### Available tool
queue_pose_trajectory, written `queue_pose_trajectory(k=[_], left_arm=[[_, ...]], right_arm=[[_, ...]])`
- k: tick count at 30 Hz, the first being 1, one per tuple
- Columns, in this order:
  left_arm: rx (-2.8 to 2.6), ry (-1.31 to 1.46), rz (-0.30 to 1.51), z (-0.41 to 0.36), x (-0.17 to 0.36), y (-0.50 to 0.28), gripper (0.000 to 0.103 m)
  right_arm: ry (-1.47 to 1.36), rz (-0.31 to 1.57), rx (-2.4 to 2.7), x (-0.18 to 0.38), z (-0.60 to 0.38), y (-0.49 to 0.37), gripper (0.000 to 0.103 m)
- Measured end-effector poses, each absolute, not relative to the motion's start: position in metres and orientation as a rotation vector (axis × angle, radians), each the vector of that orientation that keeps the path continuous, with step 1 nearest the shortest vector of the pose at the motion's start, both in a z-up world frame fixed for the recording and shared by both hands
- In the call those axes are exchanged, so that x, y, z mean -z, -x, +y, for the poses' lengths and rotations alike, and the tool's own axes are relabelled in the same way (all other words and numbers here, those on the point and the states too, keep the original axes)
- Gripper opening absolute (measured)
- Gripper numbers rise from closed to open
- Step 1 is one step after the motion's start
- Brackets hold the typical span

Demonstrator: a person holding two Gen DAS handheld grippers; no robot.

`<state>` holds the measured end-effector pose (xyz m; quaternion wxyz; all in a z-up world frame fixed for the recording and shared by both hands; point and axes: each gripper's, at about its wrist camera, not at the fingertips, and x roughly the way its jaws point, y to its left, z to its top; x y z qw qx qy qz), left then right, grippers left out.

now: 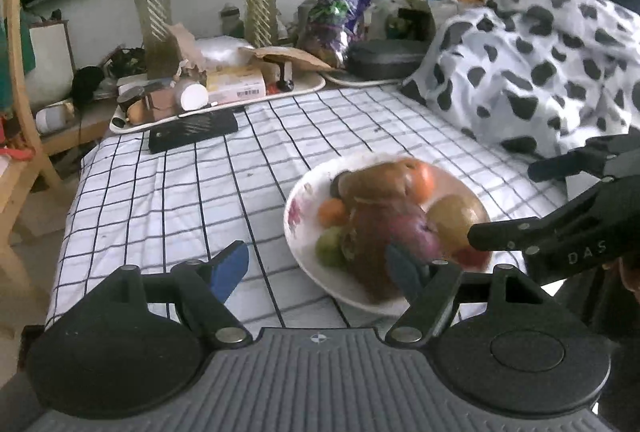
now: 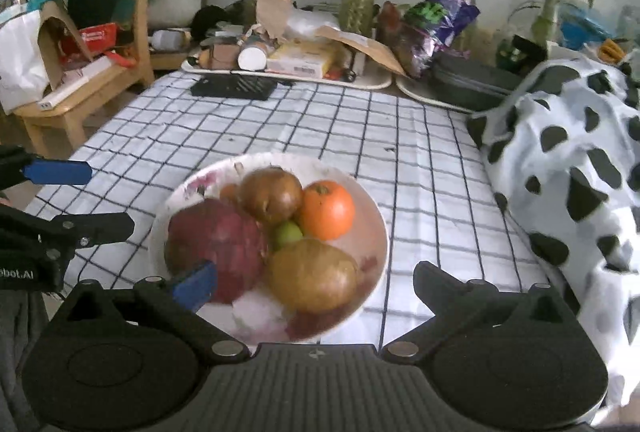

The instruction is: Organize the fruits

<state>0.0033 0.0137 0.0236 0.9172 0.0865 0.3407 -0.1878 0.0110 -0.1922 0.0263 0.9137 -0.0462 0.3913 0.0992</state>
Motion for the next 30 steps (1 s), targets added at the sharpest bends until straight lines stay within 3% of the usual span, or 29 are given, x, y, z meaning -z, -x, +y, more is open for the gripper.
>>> queue_pose_trajectory(k=[1,3,5,30], left_arm=[[0.39,-0.185,0.714,0.012,-0.023,-0.001,0.079],[0.394,-0.195,0.743,0.009,-0.02,0.003,0.099],[0.397,-0.201,0.761,0.007,-0.017,0.008,0.103],[0.325,-0.23,0.83,0.004,-0.001,0.002,0.103]], right_arm=[[0.091,0.814,-0.196,-0.026,-0.192,-0.007,0.103],[0.086,0.829,-0.178,-0.025,-0.191,0.0,0.103],[0.087,0.841,-0.159,-0.024,-0.189,0.006,0.103],[0.096,0.94,-0.033,-0.009,-0.193,0.012,0.103]])
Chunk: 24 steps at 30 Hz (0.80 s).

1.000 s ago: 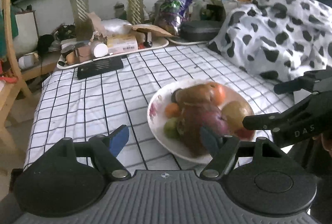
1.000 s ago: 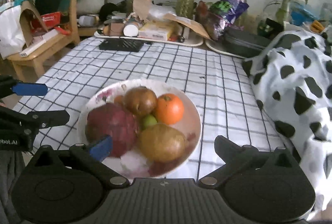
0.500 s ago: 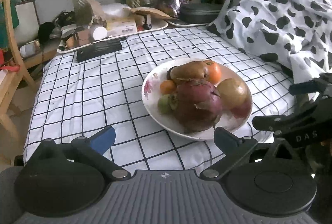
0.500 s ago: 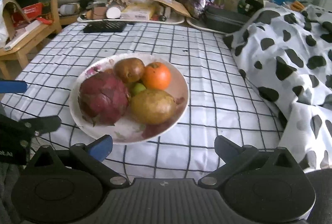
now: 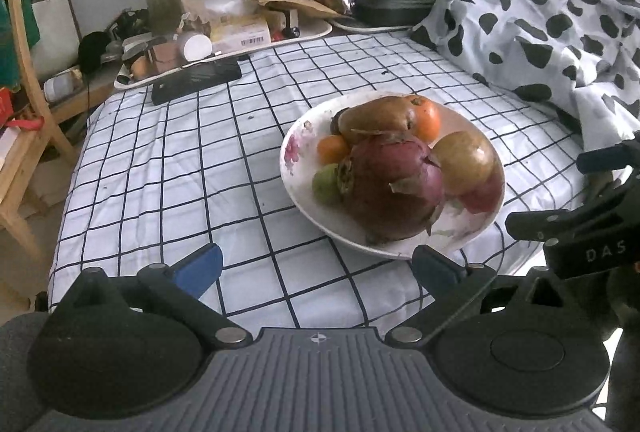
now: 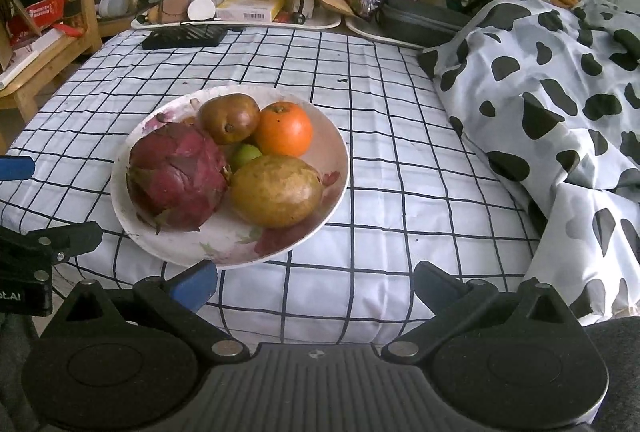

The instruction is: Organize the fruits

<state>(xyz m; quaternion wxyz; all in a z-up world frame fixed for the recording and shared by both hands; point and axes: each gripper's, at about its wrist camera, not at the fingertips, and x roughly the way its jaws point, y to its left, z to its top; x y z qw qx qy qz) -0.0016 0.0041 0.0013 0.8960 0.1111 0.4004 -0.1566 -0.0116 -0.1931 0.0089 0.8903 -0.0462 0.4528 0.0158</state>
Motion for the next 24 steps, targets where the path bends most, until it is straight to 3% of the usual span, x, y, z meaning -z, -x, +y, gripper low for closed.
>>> queue_pose_trajectory(k=[24], left_arm=[[0.348,-0.253,0.828,0.0005,-0.0014,0.0043,0.103]], right_arm=[[0.103,0.945,-0.032,-0.0082,-0.1926,0.0116,0.103]])
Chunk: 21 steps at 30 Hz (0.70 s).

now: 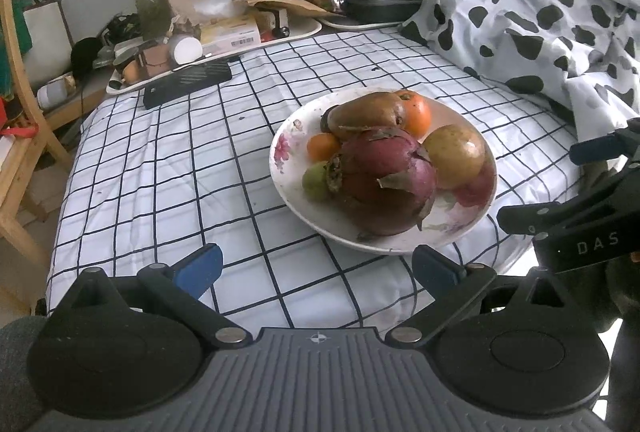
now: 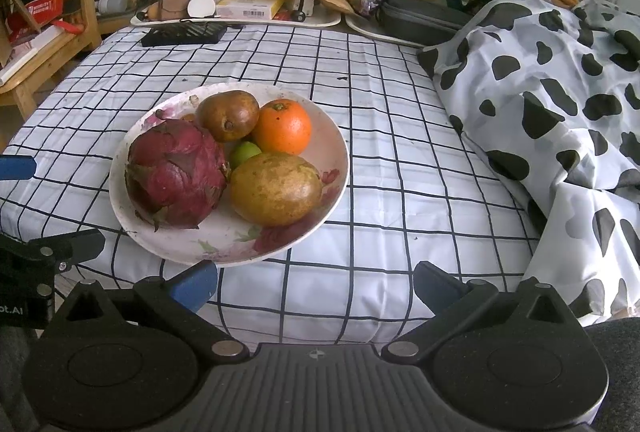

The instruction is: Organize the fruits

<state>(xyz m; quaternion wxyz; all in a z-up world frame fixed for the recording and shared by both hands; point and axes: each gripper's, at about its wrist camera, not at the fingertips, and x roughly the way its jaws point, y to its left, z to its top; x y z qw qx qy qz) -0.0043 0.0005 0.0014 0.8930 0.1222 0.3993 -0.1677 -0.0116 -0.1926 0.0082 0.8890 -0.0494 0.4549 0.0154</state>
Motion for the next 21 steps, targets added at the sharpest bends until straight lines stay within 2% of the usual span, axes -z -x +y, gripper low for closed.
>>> queue_pose_trajectory(k=[21], left_arm=[[0.348,-0.25,0.825,0.0014,-0.0022,0.004,0.103]], right_arm=[[0.111,0.949,-0.034,-0.0077,-0.1908,0.0109,0.103]])
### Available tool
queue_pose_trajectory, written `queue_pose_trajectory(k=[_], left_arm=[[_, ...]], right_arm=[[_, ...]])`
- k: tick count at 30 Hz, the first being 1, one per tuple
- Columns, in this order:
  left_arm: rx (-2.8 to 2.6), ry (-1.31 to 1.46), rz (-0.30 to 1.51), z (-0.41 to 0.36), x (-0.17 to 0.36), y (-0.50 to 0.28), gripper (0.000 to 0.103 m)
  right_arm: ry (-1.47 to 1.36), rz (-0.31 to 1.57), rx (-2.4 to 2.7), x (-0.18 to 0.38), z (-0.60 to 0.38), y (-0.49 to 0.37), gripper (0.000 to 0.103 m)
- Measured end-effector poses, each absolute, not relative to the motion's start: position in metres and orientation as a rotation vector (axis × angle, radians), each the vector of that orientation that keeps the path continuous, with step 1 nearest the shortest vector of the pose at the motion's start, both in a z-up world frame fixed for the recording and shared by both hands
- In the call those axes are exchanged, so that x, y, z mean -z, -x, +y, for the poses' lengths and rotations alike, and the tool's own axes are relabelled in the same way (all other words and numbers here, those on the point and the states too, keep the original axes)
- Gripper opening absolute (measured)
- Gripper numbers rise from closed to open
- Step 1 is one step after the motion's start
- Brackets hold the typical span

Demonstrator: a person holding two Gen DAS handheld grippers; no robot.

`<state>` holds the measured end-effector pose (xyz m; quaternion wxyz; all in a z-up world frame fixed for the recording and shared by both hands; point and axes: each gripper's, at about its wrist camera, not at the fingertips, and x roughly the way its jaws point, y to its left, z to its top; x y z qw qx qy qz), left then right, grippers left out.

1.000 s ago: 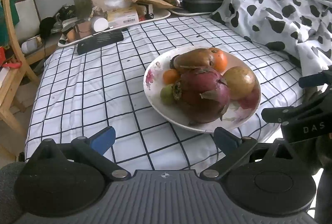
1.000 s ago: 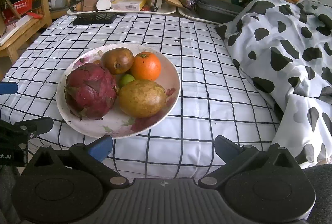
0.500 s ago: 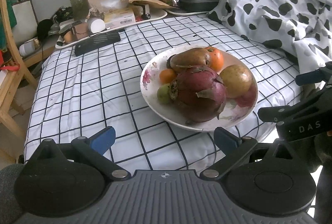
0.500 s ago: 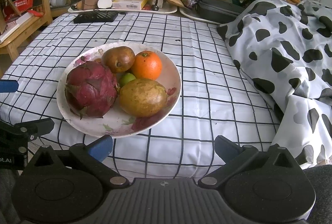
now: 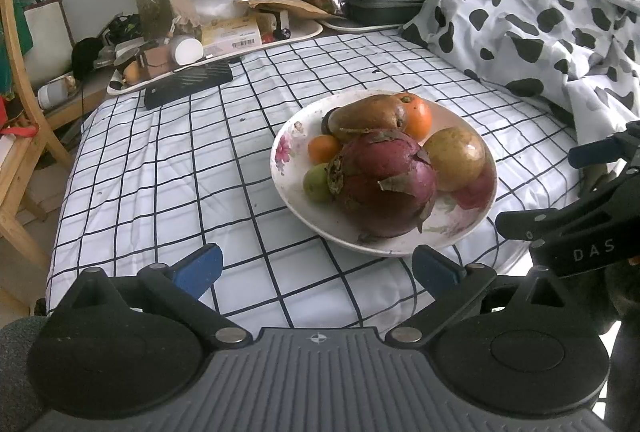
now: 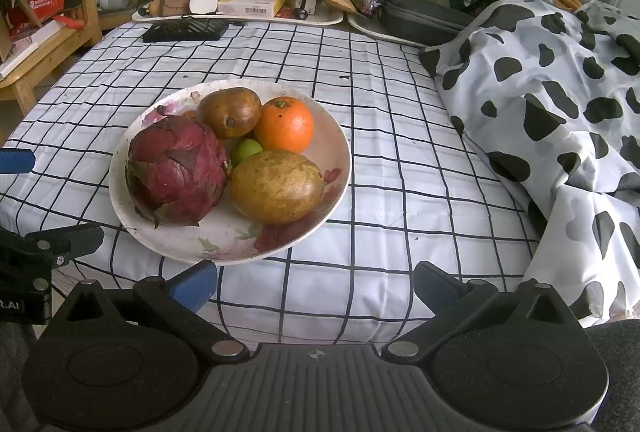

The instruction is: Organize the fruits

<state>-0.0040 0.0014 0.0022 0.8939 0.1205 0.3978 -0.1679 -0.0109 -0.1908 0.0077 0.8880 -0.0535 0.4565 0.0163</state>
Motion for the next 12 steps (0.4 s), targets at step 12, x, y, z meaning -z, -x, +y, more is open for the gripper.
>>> queue_pose_trajectory(k=[12], left_arm=[[0.354,-0.242,0.806,0.001,-0.0051,0.0061,0.103]], right_arm=[[0.114,0.949,-0.033,-0.0075,-0.1905,0.0109,0.103]])
